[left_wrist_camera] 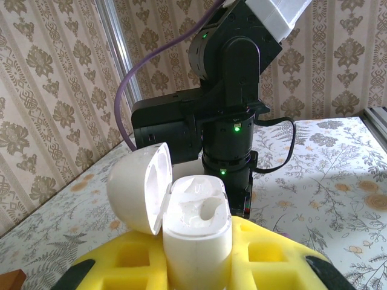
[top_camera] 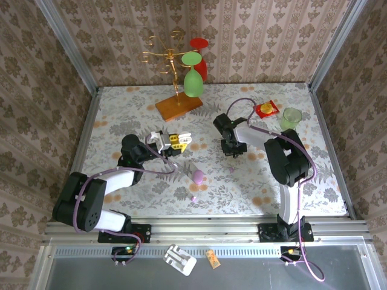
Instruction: Insert the wireless bluetooth earbuds into the charging case
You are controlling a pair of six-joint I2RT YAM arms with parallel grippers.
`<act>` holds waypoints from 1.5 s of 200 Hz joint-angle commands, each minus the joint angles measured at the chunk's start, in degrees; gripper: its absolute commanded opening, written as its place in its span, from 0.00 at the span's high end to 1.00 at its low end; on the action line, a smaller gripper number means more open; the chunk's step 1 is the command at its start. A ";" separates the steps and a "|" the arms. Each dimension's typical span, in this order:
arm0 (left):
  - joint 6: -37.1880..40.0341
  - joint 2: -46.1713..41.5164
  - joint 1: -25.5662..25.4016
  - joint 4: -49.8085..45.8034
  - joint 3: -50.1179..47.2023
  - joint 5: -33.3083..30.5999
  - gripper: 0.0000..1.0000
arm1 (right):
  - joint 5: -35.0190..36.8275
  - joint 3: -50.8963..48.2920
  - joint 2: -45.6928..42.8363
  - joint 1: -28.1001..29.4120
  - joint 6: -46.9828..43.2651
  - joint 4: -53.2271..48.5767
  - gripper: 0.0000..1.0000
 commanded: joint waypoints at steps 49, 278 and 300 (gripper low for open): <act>-0.30 -0.14 0.88 2.22 -0.65 1.41 0.98 | -10.79 -0.54 -2.15 0.36 -4.56 -0.10 0.78; -3.10 1.37 2.73 8.21 -2.50 -0.66 0.98 | -8.93 -5.62 -8.11 2.66 -7.89 5.59 0.61; -3.53 1.29 3.25 8.72 -2.60 -0.33 0.97 | -8.36 -3.75 -6.13 3.65 -8.35 5.07 0.57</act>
